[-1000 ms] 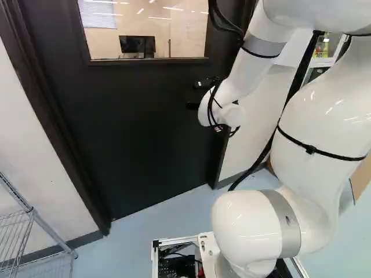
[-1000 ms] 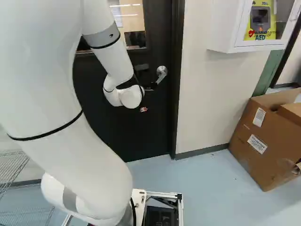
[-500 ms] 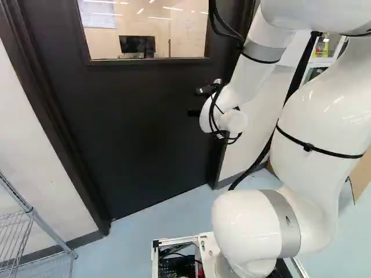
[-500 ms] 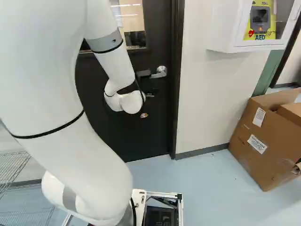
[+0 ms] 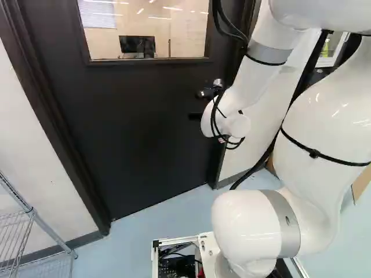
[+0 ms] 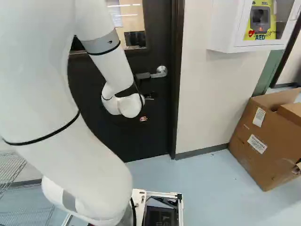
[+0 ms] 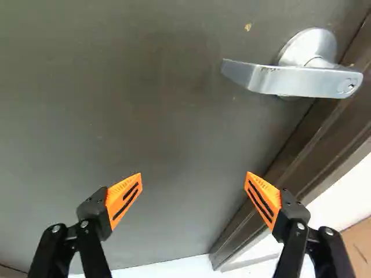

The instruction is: Open the door and move inside

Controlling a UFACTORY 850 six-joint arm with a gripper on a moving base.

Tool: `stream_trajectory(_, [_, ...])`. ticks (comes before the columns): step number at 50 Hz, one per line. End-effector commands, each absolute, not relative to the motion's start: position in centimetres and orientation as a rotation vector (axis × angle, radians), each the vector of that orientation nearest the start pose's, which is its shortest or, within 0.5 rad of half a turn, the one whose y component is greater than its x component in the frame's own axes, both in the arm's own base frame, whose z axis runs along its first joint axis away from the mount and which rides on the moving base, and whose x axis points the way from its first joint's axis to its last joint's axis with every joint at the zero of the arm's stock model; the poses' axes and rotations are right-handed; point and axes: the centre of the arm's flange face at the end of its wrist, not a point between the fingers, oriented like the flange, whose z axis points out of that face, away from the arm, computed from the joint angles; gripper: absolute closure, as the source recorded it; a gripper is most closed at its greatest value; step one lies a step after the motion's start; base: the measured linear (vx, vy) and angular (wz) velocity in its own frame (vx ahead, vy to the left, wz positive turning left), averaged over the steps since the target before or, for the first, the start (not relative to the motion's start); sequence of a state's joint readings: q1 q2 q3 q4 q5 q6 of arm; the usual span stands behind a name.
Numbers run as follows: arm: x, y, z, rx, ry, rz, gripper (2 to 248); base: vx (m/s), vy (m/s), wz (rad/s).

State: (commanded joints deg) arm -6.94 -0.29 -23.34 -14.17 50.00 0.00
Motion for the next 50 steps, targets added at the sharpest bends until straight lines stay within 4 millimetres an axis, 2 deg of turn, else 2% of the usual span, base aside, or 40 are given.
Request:
stream_trajectory(15, [38.3, -3.0, 40.8, -2.505, -0.228, -1.917, 3, 0.0, 0.0, 0.0])
stream_trajectory(50, [37.8, -2.9, 44.3, -2.428, -0.239, -2.036, 3, 0.0, 0.0, 0.0])
